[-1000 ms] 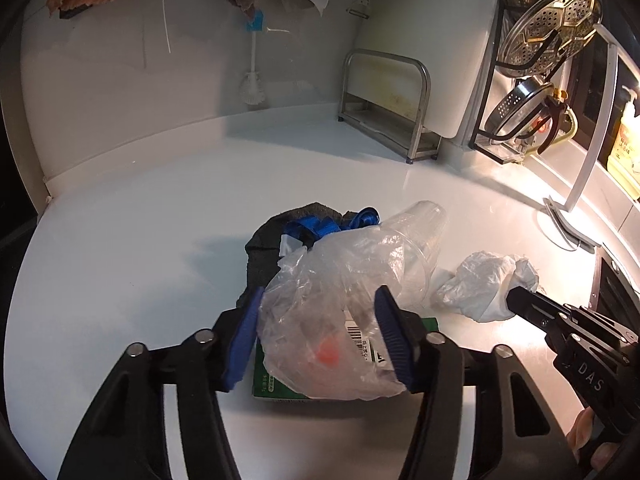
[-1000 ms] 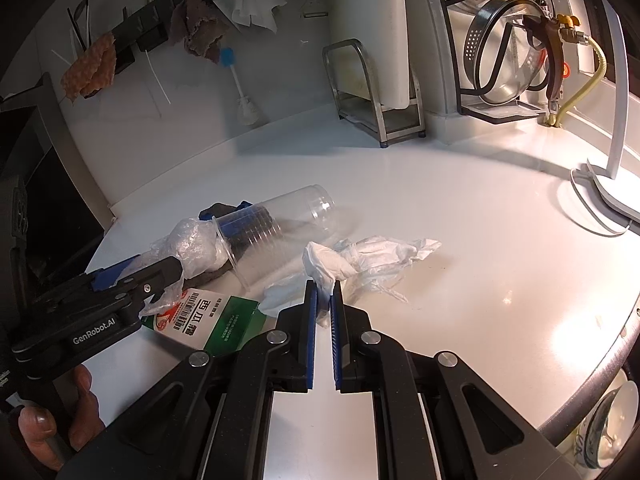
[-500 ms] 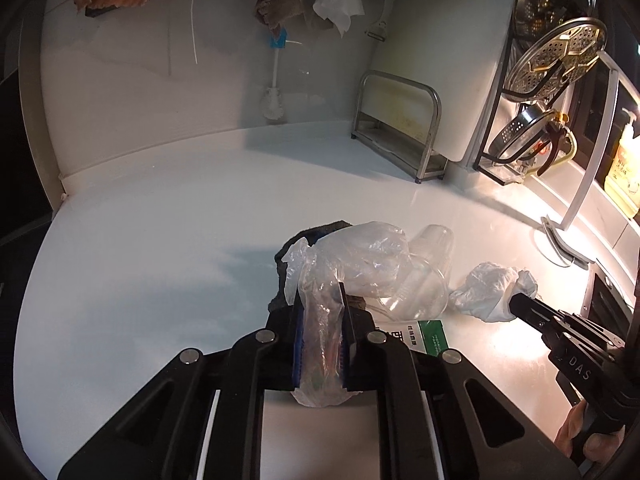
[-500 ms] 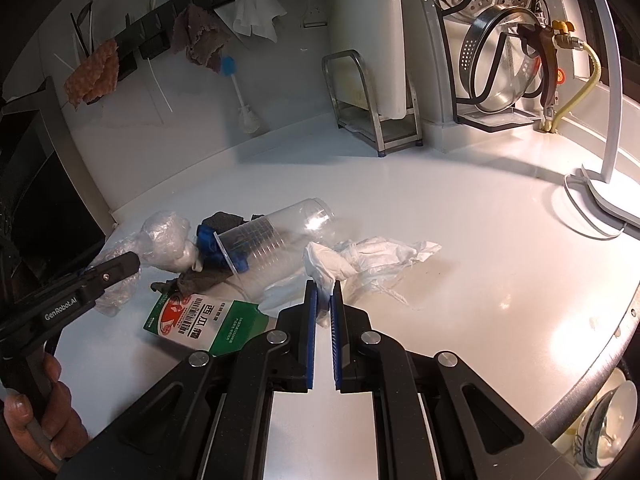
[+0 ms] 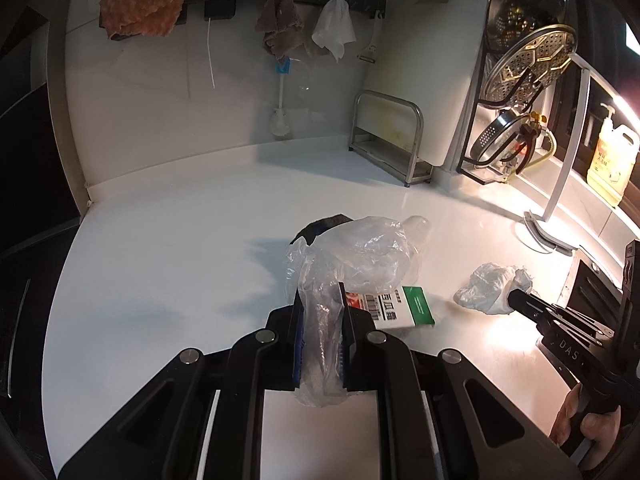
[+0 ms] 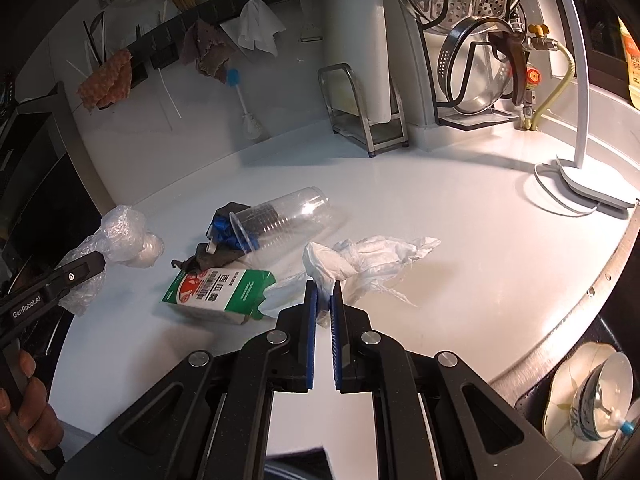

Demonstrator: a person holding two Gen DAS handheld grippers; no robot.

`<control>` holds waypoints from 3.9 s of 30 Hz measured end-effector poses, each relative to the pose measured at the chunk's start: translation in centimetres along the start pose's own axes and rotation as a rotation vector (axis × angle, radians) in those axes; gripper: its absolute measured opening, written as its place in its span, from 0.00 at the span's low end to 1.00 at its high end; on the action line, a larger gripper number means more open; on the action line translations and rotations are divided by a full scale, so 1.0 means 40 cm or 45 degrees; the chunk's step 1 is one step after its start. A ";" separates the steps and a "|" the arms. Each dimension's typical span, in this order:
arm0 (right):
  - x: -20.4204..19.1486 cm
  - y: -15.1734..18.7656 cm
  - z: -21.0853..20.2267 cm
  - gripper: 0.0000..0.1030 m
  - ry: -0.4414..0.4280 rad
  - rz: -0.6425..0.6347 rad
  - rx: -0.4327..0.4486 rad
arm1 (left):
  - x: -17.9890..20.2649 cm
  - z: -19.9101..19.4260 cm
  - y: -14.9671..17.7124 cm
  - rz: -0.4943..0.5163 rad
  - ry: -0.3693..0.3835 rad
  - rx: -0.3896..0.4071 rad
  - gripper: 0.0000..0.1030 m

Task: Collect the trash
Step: 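Carry the tissue and plastic bag over the grey bin, then open both tools to drop the tissue and bag into the bin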

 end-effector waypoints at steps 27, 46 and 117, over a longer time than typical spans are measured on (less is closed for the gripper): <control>-0.134 0.241 -0.413 0.06 0.098 0.043 0.023 | 0.025 -0.290 0.198 0.060 0.124 -0.071 0.13; -0.159 0.419 -0.504 0.06 0.104 0.088 -0.016 | 0.068 -0.371 0.371 0.133 0.171 -0.145 0.13; -0.144 0.550 -0.463 0.53 0.102 0.178 -0.113 | 0.035 -0.342 0.489 0.117 0.114 -0.237 0.73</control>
Point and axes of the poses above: each gripper's, at about its wrist camera, not at the fingertips, and z roughly the way its jaws point, x to its right, y to its underside, the point moved 1 cm from there along z, roughly the way its jaws point, and after that the axes turned 12 degrees about x, right-handed, at the moved point
